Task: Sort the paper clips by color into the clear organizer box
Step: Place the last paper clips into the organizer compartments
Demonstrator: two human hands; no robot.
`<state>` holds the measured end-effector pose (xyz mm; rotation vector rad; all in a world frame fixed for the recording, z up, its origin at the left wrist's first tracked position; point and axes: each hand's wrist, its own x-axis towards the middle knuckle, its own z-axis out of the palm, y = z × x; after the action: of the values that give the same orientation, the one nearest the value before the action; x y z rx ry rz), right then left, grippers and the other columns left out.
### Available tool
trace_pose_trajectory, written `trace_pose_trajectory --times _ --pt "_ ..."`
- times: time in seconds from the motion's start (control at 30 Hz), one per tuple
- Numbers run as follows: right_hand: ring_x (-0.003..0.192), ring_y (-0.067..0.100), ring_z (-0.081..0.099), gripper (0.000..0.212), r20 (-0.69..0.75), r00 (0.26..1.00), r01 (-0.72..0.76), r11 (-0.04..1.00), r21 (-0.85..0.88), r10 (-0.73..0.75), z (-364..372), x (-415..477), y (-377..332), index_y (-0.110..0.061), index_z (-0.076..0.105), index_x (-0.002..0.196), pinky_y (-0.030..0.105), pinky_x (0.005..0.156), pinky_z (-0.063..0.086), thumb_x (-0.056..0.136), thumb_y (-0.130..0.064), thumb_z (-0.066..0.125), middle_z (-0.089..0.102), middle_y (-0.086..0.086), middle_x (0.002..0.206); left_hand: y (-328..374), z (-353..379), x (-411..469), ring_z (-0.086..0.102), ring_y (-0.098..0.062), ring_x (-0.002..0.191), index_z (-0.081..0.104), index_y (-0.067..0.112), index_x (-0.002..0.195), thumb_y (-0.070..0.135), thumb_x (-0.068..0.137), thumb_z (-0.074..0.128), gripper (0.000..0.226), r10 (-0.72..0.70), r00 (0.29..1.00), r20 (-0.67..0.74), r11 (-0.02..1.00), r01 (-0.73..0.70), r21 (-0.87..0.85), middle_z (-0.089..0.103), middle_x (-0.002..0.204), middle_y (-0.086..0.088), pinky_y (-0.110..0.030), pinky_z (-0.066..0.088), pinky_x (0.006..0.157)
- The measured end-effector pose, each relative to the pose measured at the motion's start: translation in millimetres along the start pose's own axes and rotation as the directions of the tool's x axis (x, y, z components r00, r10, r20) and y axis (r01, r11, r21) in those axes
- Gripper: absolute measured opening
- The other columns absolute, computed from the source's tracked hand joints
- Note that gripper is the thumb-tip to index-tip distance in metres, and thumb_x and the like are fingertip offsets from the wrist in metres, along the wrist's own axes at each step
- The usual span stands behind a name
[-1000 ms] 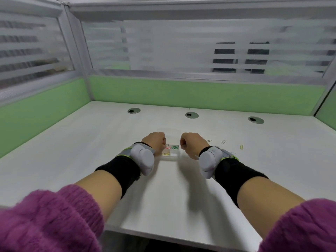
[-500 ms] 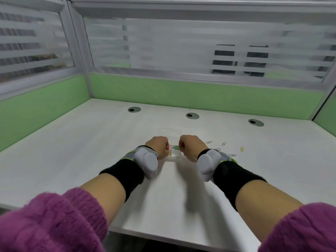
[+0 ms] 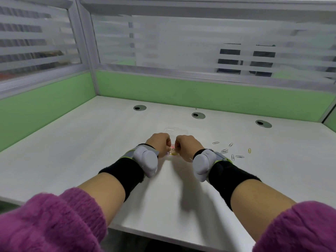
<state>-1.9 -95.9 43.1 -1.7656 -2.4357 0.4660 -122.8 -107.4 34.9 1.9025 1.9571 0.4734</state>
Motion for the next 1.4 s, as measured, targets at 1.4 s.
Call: trace_pose_trajectory --times 1.4 --pt "0.108 0.031 0.059 0.021 -0.111 0.986 -0.121 0.991 0.059 0.127 -29 -18 110 -0.007 0.06 0.11 0.037 0.087 0.048 0.094 -0.013 0.048 0.065 0.013 0.117 98 43 28 0.06 -0.029 0.106 0.063 0.01 0.1 0.01 0.083 0.06 0.017 0.163 0.985 0.051 0.985 -0.166 0.053 0.065 0.113 -0.01 -0.036 0.049 0.089"
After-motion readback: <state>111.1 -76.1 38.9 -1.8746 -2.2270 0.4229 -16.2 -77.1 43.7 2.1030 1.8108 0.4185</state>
